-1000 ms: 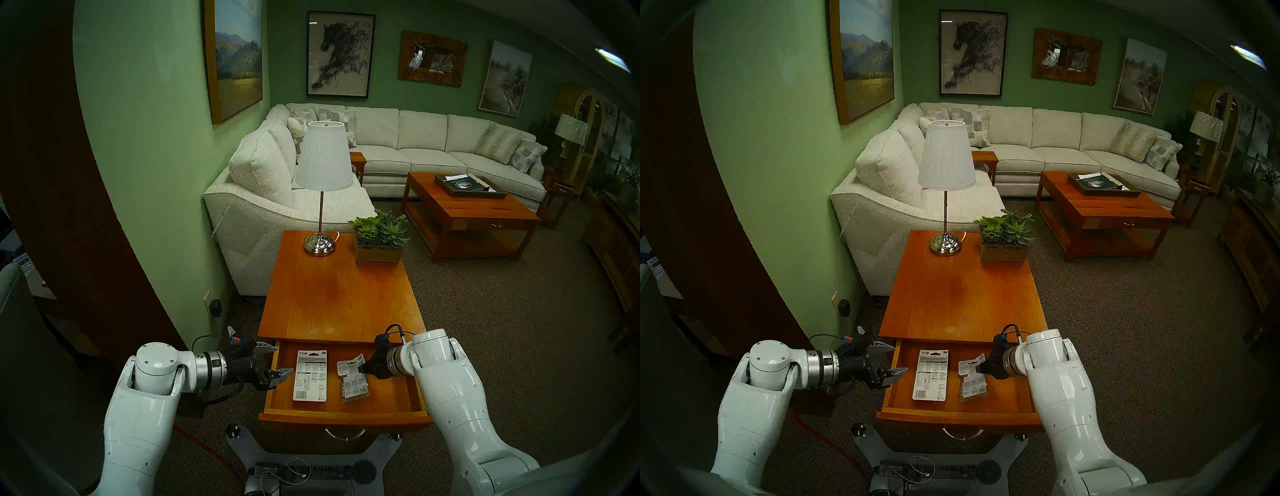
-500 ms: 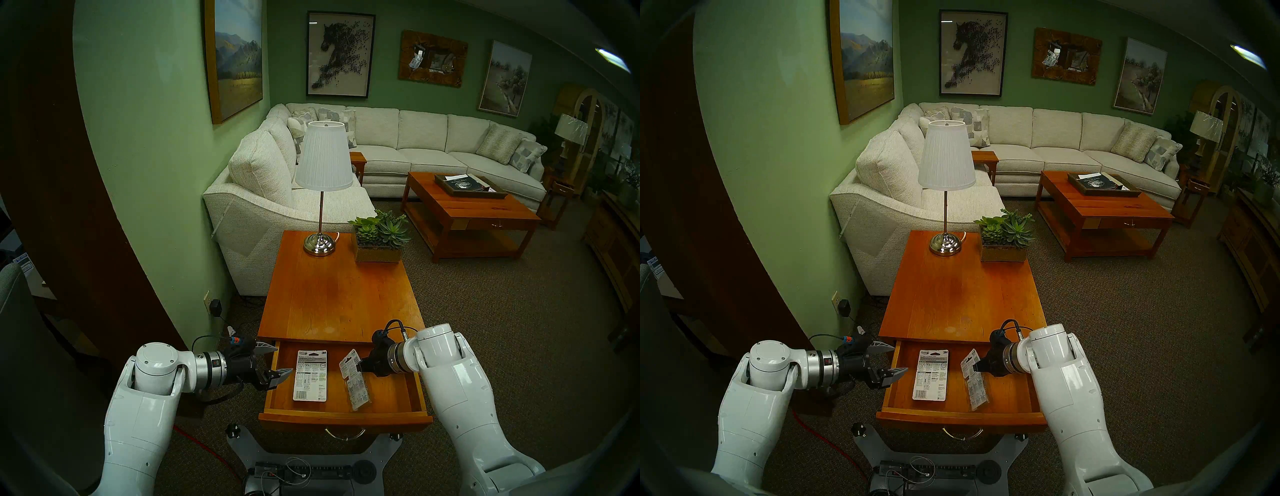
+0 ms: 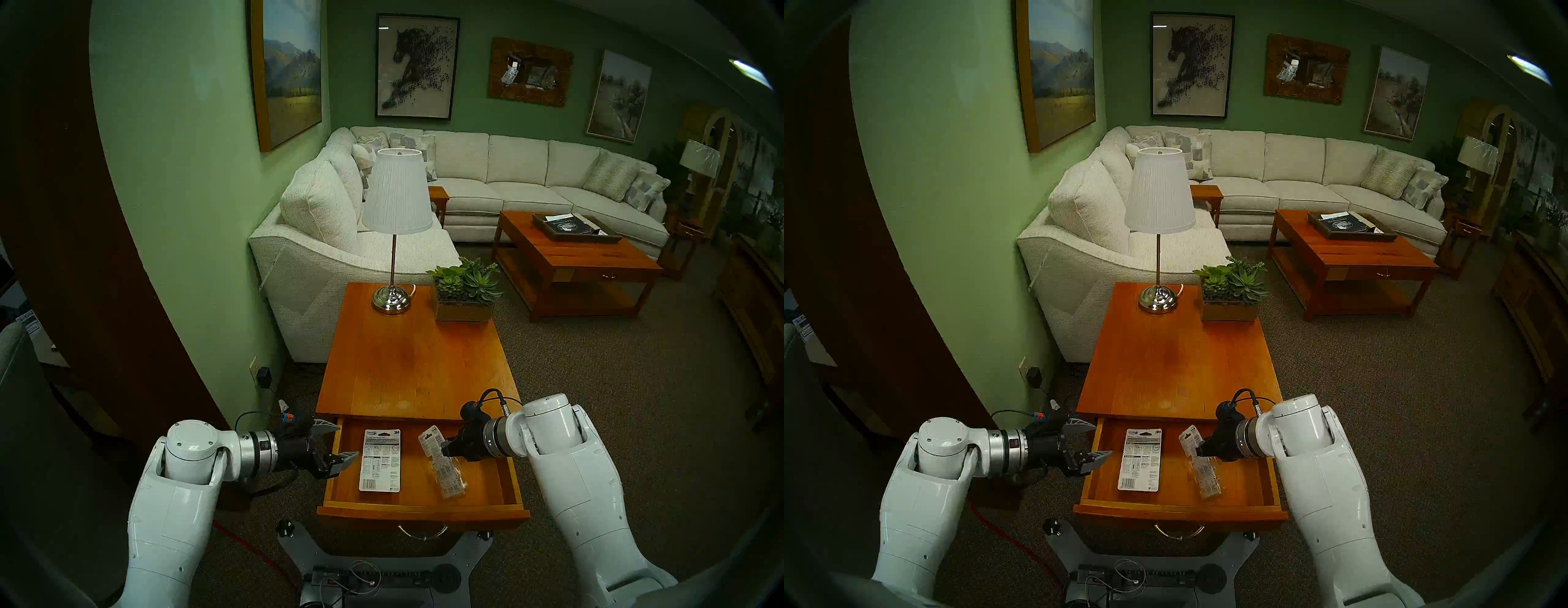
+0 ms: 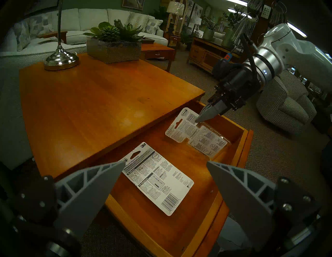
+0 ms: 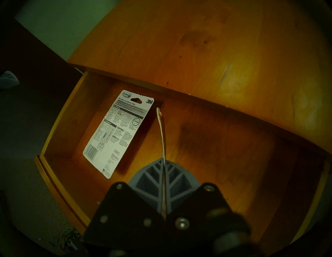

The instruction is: Open the drawer, take out the contents and close the drawer

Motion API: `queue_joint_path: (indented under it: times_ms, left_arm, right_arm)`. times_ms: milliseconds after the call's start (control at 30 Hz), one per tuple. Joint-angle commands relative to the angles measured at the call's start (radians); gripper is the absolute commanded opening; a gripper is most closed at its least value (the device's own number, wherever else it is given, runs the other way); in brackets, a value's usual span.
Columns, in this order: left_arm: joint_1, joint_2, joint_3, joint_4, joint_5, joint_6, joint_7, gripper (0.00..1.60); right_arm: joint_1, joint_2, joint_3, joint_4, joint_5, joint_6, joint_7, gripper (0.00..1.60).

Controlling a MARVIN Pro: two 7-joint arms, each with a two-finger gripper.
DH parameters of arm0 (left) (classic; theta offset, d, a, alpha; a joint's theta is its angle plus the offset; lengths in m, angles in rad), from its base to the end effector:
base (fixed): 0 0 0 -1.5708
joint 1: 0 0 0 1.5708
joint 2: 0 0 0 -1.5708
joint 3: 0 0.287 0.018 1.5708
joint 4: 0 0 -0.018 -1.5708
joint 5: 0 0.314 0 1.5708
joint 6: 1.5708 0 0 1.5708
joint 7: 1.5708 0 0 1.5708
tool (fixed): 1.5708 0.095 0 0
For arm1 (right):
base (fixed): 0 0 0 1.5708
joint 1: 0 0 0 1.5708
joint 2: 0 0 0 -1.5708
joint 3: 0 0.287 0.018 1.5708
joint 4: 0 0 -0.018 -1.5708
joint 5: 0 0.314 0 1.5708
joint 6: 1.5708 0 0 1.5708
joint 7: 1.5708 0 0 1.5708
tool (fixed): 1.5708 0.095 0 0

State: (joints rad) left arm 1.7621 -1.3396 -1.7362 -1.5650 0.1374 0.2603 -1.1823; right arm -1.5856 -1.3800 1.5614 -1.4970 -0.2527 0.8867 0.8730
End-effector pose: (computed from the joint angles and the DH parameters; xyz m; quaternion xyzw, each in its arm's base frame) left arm 0.3070 0.0516 -0.3906 0.7947 -0.3435 0.3968 0.3049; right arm 0.3571 -0.0139 -0.4047 -0.9319 -0.1939 -0.2245 0.2089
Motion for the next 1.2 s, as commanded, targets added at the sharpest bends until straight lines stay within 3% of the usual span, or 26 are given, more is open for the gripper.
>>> queue_joint_path:
  times_ms: [0,300,667,1000,1167]
  left_arm:
    - [-0.018,0.001,-0.003,-0.023,-0.006,-0.001,-0.004,1.6]
    - [-0.019,-0.001,-0.005,-0.022,-0.004,-0.002,-0.006,1.6]
    - [-0.019,-0.003,-0.007,-0.02,0.0,-0.004,-0.007,1.6]
    - [-0.019,-0.006,-0.009,-0.021,0.003,-0.005,-0.008,1.6]
    - [-0.02,-0.007,-0.009,-0.021,0.004,-0.005,-0.009,1.6]
  right_arm:
    - [0.016,0.032,0.019,-0.112,0.012,0.014,0.032,0.0]
    - [0.049,0.064,0.037,-0.218,0.009,0.069,0.049,0.0]
    - [0.153,0.081,0.043,-0.258,0.03,0.073,0.016,0.0]
    - [0.257,0.062,0.014,-0.187,0.042,0.073,-0.001,0.0]
    - [0.268,0.039,0.023,-0.145,0.059,0.073,-0.007,0.0]
